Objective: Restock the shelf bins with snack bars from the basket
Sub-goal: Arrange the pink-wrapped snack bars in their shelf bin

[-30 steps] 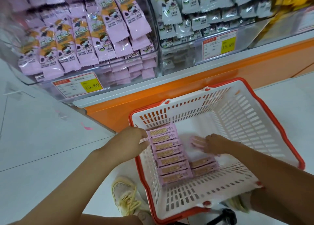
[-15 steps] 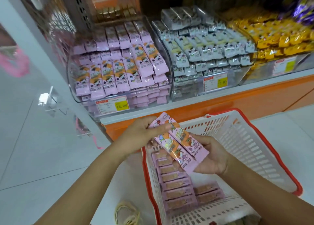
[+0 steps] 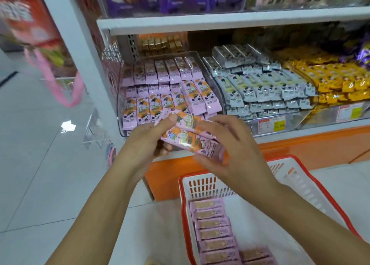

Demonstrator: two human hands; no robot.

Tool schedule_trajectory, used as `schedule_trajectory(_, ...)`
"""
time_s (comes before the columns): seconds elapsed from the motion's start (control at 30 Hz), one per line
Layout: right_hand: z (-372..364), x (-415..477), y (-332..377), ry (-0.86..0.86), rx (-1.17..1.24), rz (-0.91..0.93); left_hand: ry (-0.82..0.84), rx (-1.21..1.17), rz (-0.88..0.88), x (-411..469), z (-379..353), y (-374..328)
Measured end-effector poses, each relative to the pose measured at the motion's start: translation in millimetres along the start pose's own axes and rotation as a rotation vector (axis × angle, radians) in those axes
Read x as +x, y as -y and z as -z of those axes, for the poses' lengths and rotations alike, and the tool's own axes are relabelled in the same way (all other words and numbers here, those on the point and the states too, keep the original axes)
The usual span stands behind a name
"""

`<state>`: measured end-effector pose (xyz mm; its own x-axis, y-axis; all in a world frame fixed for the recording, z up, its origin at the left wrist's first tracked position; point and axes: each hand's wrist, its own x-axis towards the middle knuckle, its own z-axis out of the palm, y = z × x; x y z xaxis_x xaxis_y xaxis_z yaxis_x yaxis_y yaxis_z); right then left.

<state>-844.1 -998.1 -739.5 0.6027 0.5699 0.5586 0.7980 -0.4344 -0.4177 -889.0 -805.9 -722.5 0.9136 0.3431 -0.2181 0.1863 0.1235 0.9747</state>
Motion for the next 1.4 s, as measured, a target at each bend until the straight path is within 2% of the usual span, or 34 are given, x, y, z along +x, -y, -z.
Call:
schedule_trajectory(0.07, -9, 11, 5, -0.118, -0.059, 0.045, -0.049, -0.040, -0.039, -1, 3, -7)
schedule_trajectory(0.2, -25, 47, 19, -0.218, -0.129, -0.039, -0.186, -0.230, -0.146, 1, 11, -20)
schedule_trajectory(0.33, -56, 85, 28, -0.220, -0.284, -0.131, -0.411, 0.046, -0.262, 10, 25, -17)
schedule_trajectory(0.43, -79, 99, 25, -0.233, -0.400, -0.218, -0.328, 0.154, -0.276, 15, 25, -15)
schedule_trajectory(0.53, -90, 102, 26, -0.222, -0.447, -0.284, -0.186, 0.153, -0.228, 16, 19, -19)
schedule_trajectory(0.7, -66, 96, 24, -0.158, -0.368, -0.233, -0.148, 0.145, -0.188, 26, 15, -23)
schedule_trajectory(0.87, -26, 95, -8, 0.035, -0.116, -0.411, -0.172, 0.234, -0.206, 29, 5, -24)
schedule_trajectory(1.07, -18, 92, -18, 0.224, -0.112, -0.361, -0.213, 0.384, -0.224, 38, -5, -31)
schedule_trajectory(1.3, -20, 85, -26, 0.241, -0.134, -0.264, -0.268, 0.465, -0.286, 52, -10, -29)
schedule_trajectory(1.4, -13, 76, -30, 0.147, 0.017, -0.236, -0.410, 0.572, -0.440, 49, -11, -20)
